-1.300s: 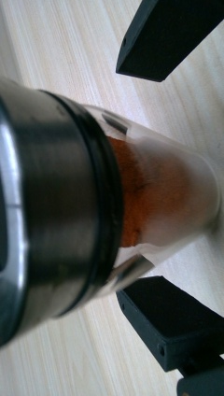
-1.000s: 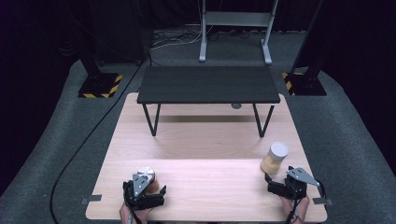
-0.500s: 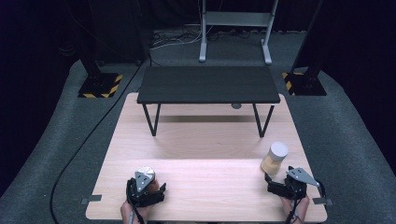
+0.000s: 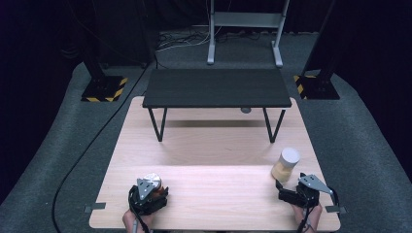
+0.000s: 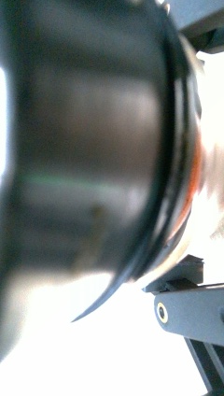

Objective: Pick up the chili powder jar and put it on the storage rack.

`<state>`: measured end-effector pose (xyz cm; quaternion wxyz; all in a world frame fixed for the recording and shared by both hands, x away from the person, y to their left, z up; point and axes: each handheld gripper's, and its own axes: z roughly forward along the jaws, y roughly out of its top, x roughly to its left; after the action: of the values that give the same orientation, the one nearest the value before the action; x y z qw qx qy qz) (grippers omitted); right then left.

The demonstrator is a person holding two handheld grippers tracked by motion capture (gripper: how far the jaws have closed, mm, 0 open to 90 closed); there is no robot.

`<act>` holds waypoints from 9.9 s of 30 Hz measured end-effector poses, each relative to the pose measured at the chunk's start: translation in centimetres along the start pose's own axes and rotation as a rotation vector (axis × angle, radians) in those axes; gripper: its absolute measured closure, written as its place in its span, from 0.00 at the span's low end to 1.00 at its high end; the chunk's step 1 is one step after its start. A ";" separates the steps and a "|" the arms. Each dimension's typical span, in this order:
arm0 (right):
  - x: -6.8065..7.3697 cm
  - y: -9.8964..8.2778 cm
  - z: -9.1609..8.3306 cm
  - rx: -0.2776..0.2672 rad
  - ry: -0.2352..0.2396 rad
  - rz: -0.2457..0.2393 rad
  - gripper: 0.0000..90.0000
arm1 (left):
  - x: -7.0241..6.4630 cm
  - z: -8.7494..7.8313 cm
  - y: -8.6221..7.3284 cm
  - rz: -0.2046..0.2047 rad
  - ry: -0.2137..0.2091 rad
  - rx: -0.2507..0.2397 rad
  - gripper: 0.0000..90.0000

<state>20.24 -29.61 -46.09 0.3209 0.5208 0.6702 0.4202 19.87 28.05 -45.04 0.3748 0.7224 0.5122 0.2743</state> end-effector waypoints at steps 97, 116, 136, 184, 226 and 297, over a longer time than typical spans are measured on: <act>-0.2 -0.8 -0.4 -0.042 0.007 0.007 0.00 | 4.4 -3.3 7.8 0.075 -0.173 -0.102 0.34; -0.2 -0.7 -0.4 -0.041 0.007 0.006 0.00 | 4.8 -2.1 10.7 0.092 -0.198 -0.100 0.34; -0.1 -0.6 -0.3 -0.034 0.005 0.004 0.00 | 5.5 -1.2 13.6 0.110 -0.202 -0.095 0.34; 0.0 -0.4 -0.2 -0.020 0.003 -0.003 0.00 | 5.0 2.2 19.6 0.168 -0.202 -0.053 0.34; 0.0 -0.2 -0.1 -0.014 0.001 -0.006 0.00 | 4.3 4.4 24.9 0.182 -0.236 -0.056 0.34; -0.2 -0.3 -0.2 -0.019 0.017 -0.009 0.00 | 1.7 9.9 33.4 0.149 -0.231 -0.020 0.34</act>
<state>19.99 -29.89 -46.32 0.3221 0.5113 0.6711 0.4295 46.01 20.57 -23.21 0.4170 0.7815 0.4078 0.2215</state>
